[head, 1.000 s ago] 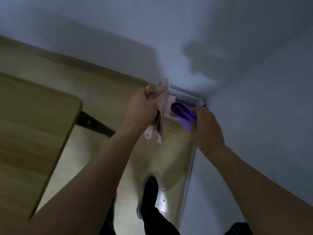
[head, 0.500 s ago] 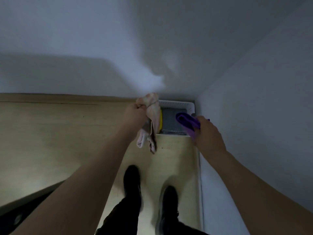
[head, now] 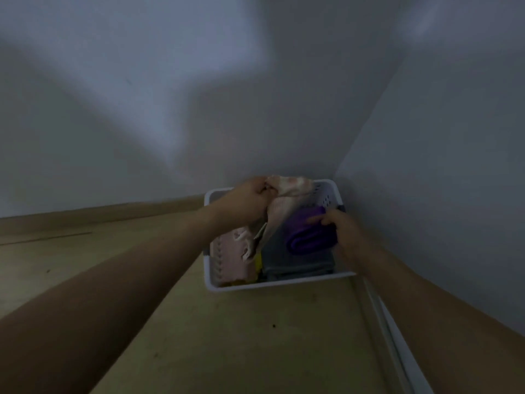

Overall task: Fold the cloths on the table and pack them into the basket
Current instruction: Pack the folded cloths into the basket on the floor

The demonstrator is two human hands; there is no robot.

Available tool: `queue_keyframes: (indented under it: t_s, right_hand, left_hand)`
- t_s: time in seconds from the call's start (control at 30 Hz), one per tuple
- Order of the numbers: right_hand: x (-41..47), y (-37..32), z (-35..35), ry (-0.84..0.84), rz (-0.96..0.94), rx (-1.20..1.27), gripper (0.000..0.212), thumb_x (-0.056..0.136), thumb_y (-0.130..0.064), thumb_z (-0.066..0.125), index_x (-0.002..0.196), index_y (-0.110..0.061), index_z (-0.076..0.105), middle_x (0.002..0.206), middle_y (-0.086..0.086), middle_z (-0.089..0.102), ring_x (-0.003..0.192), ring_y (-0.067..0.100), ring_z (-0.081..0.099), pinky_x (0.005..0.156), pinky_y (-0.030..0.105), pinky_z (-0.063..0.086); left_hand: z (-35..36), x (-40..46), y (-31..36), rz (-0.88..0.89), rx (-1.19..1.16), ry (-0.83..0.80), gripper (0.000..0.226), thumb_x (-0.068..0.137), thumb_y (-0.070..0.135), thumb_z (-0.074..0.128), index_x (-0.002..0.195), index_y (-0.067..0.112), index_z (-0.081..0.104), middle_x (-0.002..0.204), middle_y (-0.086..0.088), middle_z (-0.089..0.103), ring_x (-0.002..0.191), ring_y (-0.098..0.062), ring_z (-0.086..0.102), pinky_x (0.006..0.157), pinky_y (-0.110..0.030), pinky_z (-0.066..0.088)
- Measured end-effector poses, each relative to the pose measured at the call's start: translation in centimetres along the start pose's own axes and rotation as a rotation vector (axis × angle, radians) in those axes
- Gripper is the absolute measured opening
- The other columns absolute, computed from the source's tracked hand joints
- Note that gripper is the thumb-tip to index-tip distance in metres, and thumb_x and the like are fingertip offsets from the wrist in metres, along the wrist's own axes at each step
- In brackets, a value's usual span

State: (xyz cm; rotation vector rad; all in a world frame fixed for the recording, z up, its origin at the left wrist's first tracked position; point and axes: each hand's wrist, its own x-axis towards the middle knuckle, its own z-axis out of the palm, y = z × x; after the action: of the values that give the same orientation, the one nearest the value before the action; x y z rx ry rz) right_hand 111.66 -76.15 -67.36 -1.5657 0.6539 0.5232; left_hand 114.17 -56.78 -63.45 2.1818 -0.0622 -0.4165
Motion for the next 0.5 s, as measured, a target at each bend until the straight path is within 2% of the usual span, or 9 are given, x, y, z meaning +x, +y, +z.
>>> queue_keyframes:
  t_s: [0.07,0.13,0.2,0.27,0.33,0.4,0.43,0.5]
  right_hand:
    - [1.6,0.9,-0.3,-0.002,-0.01,0.085,0.03,0.092,-0.013,0.052,0.07,-0.009,0.071,0.059,0.006,0.069,0.051,0.017,0.063,0.044,0.02,0.049]
    - [2.4,1.5,-0.7,0.028,-0.064,-0.067,0.013,0.09,-0.007,0.056,0.084,-0.008,0.067,0.076,0.01,0.068,0.059,0.017,0.061,0.052,0.023,0.049]
    - [2.8,1.8,-0.9,0.031,-0.113,-0.21,0.023,0.089,0.006,0.047,0.092,-0.009,0.065,0.087,0.01,0.061,0.068,0.014,0.055,0.058,0.021,0.046]
    - [2.7,2.2,-0.8,0.013,-0.113,-0.306,0.032,0.088,0.01,0.04,0.096,-0.009,0.064,0.09,0.007,0.059,0.069,0.011,0.051,0.054,0.017,0.042]
    - [2.9,2.8,-0.6,0.02,-0.105,-0.35,0.038,0.087,0.01,0.035,0.103,-0.008,0.064,0.103,0.011,0.058,0.073,0.013,0.05,0.054,0.018,0.041]
    - [3.2,3.2,-0.4,0.033,-0.119,-0.379,0.041,0.088,0.009,0.034,0.113,-0.009,0.061,0.12,0.013,0.054,0.085,0.017,0.053,0.064,0.021,0.044]
    - [3.4,3.3,-0.4,0.031,-0.125,-0.409,0.044,0.088,0.008,0.033,0.119,-0.009,0.059,0.128,0.014,0.05,0.096,0.021,0.053,0.075,0.024,0.048]
    - [3.7,3.4,-0.2,0.005,-0.135,-0.496,0.05,0.089,0.006,0.033,0.13,-0.012,0.053,0.143,0.012,0.035,0.116,0.028,0.047,0.098,0.032,0.043]
  left_hand:
    - [0.5,1.4,-0.9,0.028,0.004,-0.01,0.03,0.102,0.019,0.044,0.124,0.006,0.06,0.124,-0.008,0.061,0.115,-0.023,0.055,0.087,-0.024,0.04]
    - [0.8,2.3,-1.6,0.07,0.023,0.004,0.03,0.101,0.019,0.045,0.124,0.007,0.061,0.123,-0.009,0.062,0.115,-0.025,0.056,0.094,-0.031,0.043]
    - [0.9,2.4,-1.5,0.134,0.123,0.011,0.027,0.102,0.019,0.044,0.119,0.007,0.062,0.116,-0.005,0.063,0.109,-0.022,0.057,0.082,-0.025,0.041]
    - [1.1,2.2,-1.4,0.206,0.207,0.036,0.023,0.102,0.018,0.043,0.11,0.007,0.06,0.108,-0.005,0.062,0.102,-0.023,0.057,0.07,-0.024,0.034]
    - [1.1,2.2,-1.6,0.251,0.232,0.079,0.019,0.102,0.018,0.043,0.104,0.008,0.058,0.107,-0.01,0.063,0.101,-0.025,0.057,0.068,-0.026,0.033]
    - [1.1,2.2,-2.0,0.261,0.21,0.104,0.018,0.102,0.017,0.042,0.103,0.007,0.057,0.107,-0.012,0.063,0.1,-0.025,0.057,0.068,-0.027,0.034]
    - [1.1,2.3,-2.4,0.252,0.2,0.105,0.021,0.103,0.018,0.041,0.106,0.005,0.058,0.108,-0.013,0.063,0.1,-0.026,0.057,0.069,-0.027,0.035]
    - [1.1,2.5,-3.2,0.247,0.216,0.109,0.024,0.103,0.019,0.04,0.109,0.004,0.058,0.108,-0.014,0.062,0.097,-0.024,0.056,0.069,-0.026,0.035]
